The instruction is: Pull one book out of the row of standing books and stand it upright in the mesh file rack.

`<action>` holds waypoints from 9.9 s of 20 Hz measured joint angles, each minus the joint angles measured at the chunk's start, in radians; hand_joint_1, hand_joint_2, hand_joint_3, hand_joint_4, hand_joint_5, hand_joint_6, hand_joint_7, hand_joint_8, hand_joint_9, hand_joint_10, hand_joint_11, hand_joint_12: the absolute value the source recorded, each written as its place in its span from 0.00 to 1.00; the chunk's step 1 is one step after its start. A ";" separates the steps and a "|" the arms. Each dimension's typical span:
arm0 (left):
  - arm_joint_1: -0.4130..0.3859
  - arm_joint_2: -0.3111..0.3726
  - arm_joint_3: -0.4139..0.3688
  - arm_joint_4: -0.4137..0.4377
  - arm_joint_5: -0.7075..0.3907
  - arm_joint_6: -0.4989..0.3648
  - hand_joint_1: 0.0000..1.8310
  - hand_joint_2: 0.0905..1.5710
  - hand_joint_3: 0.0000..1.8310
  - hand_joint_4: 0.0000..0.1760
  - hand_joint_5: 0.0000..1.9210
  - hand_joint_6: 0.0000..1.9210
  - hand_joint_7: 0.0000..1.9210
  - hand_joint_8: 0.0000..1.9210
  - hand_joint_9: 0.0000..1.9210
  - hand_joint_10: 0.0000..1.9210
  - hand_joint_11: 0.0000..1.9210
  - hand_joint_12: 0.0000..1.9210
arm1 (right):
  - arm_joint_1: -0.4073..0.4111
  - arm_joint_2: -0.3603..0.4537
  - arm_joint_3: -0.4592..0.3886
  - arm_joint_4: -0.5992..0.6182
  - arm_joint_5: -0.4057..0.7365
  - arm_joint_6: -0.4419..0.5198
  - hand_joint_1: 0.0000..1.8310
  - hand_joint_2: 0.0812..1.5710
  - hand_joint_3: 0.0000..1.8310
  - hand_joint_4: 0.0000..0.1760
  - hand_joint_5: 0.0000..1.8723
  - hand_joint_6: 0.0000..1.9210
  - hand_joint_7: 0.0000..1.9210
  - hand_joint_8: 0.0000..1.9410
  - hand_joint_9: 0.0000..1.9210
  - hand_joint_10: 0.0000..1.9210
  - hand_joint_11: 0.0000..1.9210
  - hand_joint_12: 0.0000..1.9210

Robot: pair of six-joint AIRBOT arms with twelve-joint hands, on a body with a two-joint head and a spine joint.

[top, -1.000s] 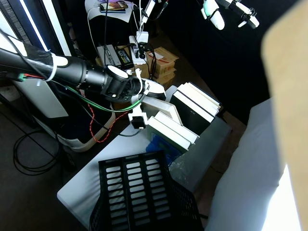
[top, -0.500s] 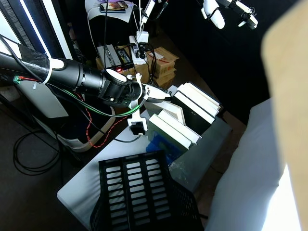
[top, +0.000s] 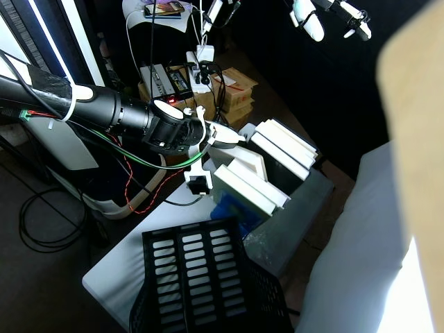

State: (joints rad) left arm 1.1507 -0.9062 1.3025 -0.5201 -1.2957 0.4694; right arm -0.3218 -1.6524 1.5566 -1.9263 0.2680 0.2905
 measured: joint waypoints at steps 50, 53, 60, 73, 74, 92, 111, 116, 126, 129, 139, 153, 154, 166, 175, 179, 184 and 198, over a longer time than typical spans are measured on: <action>0.000 -0.039 -0.007 -0.031 -0.023 -0.004 0.23 0.90 0.00 0.32 0.04 0.01 0.01 0.00 0.00 0.00 0.00 0.96 | 0.177 0.349 -0.284 0.119 0.168 0.002 0.67 0.77 0.01 0.00 0.40 0.57 0.43 0.81 0.59 0.94 0.60 1.00; 0.000 -0.039 -0.010 -0.037 -0.022 -0.004 0.20 0.91 0.00 0.25 0.03 0.01 0.00 0.00 0.04 0.02 0.00 0.81 | 0.208 0.375 -0.301 0.120 0.178 0.004 0.74 0.75 0.00 0.00 0.39 0.60 0.43 0.68 0.45 0.77 0.41 0.92; 0.000 -0.039 -0.020 -0.044 -0.022 -0.003 0.21 0.92 0.00 0.23 0.03 0.02 0.02 0.00 0.00 0.00 0.00 0.44 | 0.288 0.424 -0.311 0.126 0.192 0.015 0.74 0.75 0.00 0.00 0.38 0.58 0.44 0.67 0.44 0.82 0.41 0.98; 0.000 -0.063 -0.030 -0.057 -0.021 -0.003 0.19 0.90 0.00 0.31 0.04 0.01 0.01 0.00 0.01 0.00 0.00 0.50 | 0.446 0.494 -0.333 0.074 0.177 0.051 0.72 0.79 0.01 0.00 0.35 0.70 0.37 0.75 0.35 0.88 0.29 1.00; 0.000 -0.063 -0.030 -0.058 -0.021 -0.002 0.19 0.90 0.00 0.31 0.04 0.01 0.01 0.00 0.01 0.00 0.00 0.50 | 0.455 0.496 -0.333 0.072 0.174 0.051 0.72 0.79 0.01 0.00 0.35 0.70 0.37 0.75 0.35 0.88 0.29 1.00; -0.013 -0.068 -0.051 -0.066 -0.012 0.009 0.17 0.91 0.00 0.17 0.03 0.01 0.00 0.00 0.00 0.00 0.00 0.00 | 0.756 0.703 -0.454 -0.439 0.231 0.409 0.72 0.78 0.00 0.00 0.43 0.70 0.38 0.70 0.29 0.85 0.10 1.00; -0.009 -0.065 -0.078 -0.076 -0.002 0.011 0.24 0.90 0.00 0.12 0.05 0.00 0.01 0.00 0.00 0.00 0.00 0.00 | 0.618 0.687 -0.449 -0.564 0.222 0.520 0.73 0.77 0.00 0.00 0.39 0.74 0.39 0.68 0.37 0.78 0.29 0.94; 0.009 -0.066 -0.083 -0.082 -0.005 0.008 0.21 0.90 0.00 0.27 0.04 0.00 0.02 0.00 0.00 0.00 0.00 0.00 | 0.496 0.627 -0.426 -0.506 0.141 0.450 0.72 0.79 0.03 0.00 0.28 0.74 0.32 0.83 0.43 0.84 0.49 0.91; 0.039 -0.064 -0.091 -0.093 -0.048 -0.005 0.19 0.91 0.00 0.39 0.02 0.00 0.00 0.00 0.00 0.00 0.00 0.00 | 0.410 0.538 -0.343 -0.475 0.040 0.418 0.70 0.82 0.00 0.00 0.27 0.82 0.32 0.78 0.37 0.87 0.33 0.99; 0.043 -0.064 -0.092 -0.093 -0.064 -0.011 0.22 0.91 0.00 0.23 0.03 0.00 0.00 0.00 0.00 0.00 0.00 0.00 | 0.410 0.537 -0.340 -0.472 0.032 0.418 0.71 0.82 0.00 0.00 0.25 0.85 0.32 0.76 0.38 0.84 0.35 0.94; 0.050 -0.070 -0.088 -0.096 -0.064 -0.015 0.23 0.91 0.00 0.18 0.03 0.00 0.00 0.00 0.00 0.00 0.00 0.12 | 0.410 0.546 -0.329 -0.668 0.097 0.512 0.67 0.76 0.00 0.00 0.37 0.65 0.48 0.68 0.53 0.72 0.48 0.90; 0.050 -0.077 -0.080 -0.097 -0.063 -0.018 0.19 0.91 0.00 0.30 0.03 0.00 0.00 0.00 0.00 0.00 0.00 0.00 | 0.411 0.537 -0.285 -0.873 0.104 0.652 0.74 0.73 0.00 0.00 0.44 0.52 0.44 0.64 0.45 0.75 0.44 0.95; 0.050 -0.077 -0.080 -0.097 -0.062 -0.018 0.19 0.91 0.00 0.34 0.03 0.00 0.00 0.00 0.00 0.00 0.00 0.00 | 0.411 0.537 -0.280 -0.887 0.103 0.652 0.74 0.74 0.00 0.00 0.42 0.54 0.43 0.66 0.44 0.76 0.44 0.95; 0.050 -0.095 -0.066 -0.088 -0.084 -0.023 0.14 0.90 0.00 0.42 0.03 0.00 0.01 0.00 0.00 0.00 0.00 0.00 | 0.383 0.472 -0.184 -0.895 0.093 0.651 0.75 0.72 0.00 0.00 0.42 0.56 0.47 0.57 0.48 0.71 0.50 0.87; 0.050 -0.106 -0.058 -0.089 -0.088 -0.026 0.12 0.90 0.00 0.43 0.03 0.00 0.01 0.00 0.00 0.00 0.00 0.00 | 0.356 0.449 -0.142 -0.897 0.098 0.655 0.64 0.77 0.00 0.00 0.38 0.67 0.44 0.73 0.46 0.73 0.40 0.97; 0.050 -0.106 -0.058 -0.090 -0.088 -0.026 0.11 0.90 0.00 0.48 0.03 0.00 0.01 0.00 0.00 0.00 0.00 0.00 | 0.356 0.441 -0.142 -0.899 0.106 0.655 0.54 0.82 0.01 0.00 0.35 0.78 0.51 0.78 0.52 0.93 0.54 1.00; 0.050 -0.108 -0.058 -0.088 -0.089 -0.027 0.13 0.90 0.00 0.38 0.03 0.00 0.01 0.00 0.00 0.00 0.00 0.00 | 0.354 0.429 -0.135 -0.901 0.109 0.656 0.54 0.82 0.01 0.00 0.35 0.78 0.51 0.78 0.52 0.93 0.54 1.00; 0.050 -0.121 -0.048 -0.091 -0.089 -0.035 0.18 0.91 0.00 0.20 0.04 0.00 0.02 0.00 0.00 0.00 0.00 0.13 | 0.310 0.390 -0.083 -0.905 0.103 0.684 0.54 0.82 0.00 0.00 0.35 0.78 0.50 0.78 0.52 0.93 0.54 1.00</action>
State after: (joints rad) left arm 1.2011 -1.0267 1.2549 -0.6113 -1.3846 0.4347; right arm -0.0120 -1.2621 1.4734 -2.8311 0.3710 0.9741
